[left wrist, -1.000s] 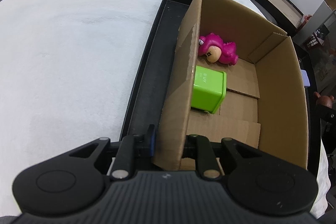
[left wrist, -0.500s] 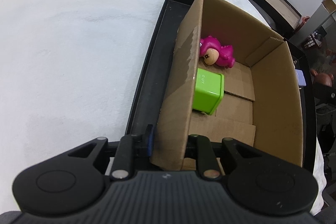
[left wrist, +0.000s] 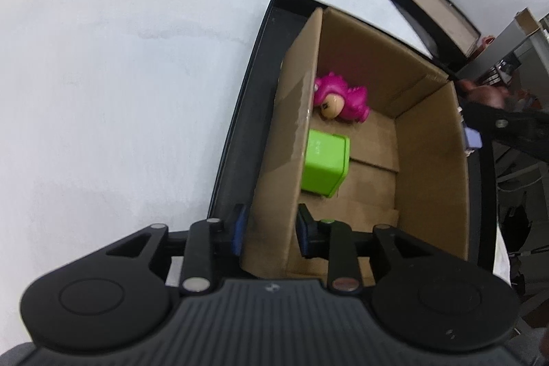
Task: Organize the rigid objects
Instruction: 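Lift the brown-haired doll with the right gripper and carry it over the box, then lower the doll into the box and open the right gripper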
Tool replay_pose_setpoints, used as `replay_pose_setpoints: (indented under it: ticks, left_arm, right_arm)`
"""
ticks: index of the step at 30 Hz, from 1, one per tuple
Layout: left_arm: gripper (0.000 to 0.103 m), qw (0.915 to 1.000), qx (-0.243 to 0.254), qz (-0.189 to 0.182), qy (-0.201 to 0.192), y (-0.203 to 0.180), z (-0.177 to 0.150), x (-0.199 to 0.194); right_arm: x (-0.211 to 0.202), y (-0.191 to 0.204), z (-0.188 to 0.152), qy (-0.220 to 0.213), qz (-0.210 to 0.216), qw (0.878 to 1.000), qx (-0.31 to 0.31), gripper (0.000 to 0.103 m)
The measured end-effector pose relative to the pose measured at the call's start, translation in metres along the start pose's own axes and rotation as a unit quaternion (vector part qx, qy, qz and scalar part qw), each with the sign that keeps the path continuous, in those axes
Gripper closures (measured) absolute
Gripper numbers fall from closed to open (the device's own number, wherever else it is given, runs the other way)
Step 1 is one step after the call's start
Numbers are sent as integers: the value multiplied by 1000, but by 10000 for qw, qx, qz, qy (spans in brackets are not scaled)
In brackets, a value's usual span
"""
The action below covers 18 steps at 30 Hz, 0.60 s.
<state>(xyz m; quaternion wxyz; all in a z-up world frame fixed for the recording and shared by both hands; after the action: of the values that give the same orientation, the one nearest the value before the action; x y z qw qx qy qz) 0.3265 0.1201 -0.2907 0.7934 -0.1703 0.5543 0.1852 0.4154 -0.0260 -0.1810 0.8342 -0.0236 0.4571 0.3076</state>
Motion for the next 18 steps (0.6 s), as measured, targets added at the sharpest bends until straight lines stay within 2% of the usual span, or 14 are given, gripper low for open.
replay_pose_setpoints:
  ticks: [3,9,18]
  left_arm:
    - [75,9999,-25,-57,-127,2,3,-6]
    - [75,9999,29,-102,-109,0,2,-5]
    - [83,9998,30,-141,-136,1,0,-4]
  right_arm:
    - [7,5,0,59,-10,10000,-47,60]
    - [22,12,2,175,-31,9997,-141,60]
    - [41,17,3,398,-12,9988,-290,60]
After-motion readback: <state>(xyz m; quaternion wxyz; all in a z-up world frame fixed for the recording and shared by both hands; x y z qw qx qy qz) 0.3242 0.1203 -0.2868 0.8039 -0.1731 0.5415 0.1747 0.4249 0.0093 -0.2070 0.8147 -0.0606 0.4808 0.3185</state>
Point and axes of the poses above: each gripper's, at about its wrist camera, not at the fingertips, and x roughly the way its jaws point, y to its left, z to its top, the point moved 9 cm from there along x, roughly the way its jaws point, and after that the axes turned 13 degrees about z, right-handed, at the moved point
